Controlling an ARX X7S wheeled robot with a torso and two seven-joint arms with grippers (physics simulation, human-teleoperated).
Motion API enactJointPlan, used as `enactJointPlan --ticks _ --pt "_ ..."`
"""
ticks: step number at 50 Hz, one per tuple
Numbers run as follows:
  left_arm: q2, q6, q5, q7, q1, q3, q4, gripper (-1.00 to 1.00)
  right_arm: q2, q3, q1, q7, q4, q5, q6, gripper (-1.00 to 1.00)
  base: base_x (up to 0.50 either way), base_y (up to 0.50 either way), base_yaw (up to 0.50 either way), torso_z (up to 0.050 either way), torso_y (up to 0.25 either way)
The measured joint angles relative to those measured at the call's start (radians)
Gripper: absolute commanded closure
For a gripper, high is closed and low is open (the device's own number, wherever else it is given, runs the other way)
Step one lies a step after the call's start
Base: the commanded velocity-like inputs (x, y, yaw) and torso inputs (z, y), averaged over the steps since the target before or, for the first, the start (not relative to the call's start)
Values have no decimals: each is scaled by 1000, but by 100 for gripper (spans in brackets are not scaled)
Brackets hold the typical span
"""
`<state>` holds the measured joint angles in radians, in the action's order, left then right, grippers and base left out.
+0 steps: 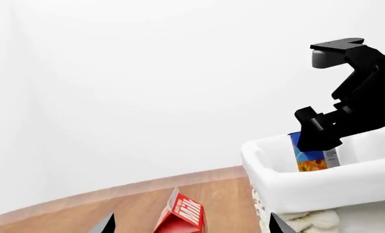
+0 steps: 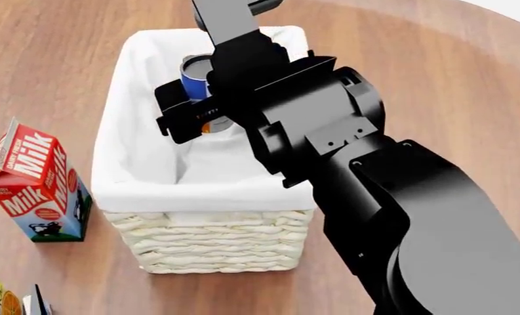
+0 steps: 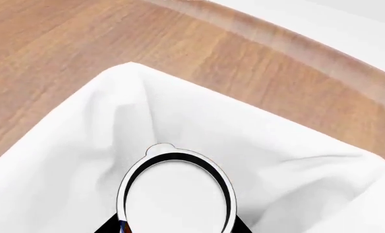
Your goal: Pick up the alphabet soup, and put it in the basket.
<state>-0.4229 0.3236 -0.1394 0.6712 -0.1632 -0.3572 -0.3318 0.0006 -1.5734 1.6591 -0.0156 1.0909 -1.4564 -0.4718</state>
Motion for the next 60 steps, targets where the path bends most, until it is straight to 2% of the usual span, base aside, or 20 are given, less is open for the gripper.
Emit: enactJointPlan --ticks 12,13,46,52,60 --pt "-10 25 23 -9 1 -7 5 -100 0 -1 0 0 -2 6 2 100 0 0 0 0 -9" --pt "-10 26 25 -10 1 -7 5 -100 0 -1 0 0 -3 7 1 -100 0 0 0 0 0" --pt "-20 36 37 -7 -2 -11 3 -100 7 30 27 5 -12 48 7 -100 0 0 0 0 0" --pt "-21 35 39 -5 -2 -11 3 -100 68 49 44 40 -113 35 13 -100 0 0 0 0 0" --pt "-23 35 42 -2 -1 -9 5 -100 242 93 58 140 -392 13 42 -100 0 0 0 0 0"
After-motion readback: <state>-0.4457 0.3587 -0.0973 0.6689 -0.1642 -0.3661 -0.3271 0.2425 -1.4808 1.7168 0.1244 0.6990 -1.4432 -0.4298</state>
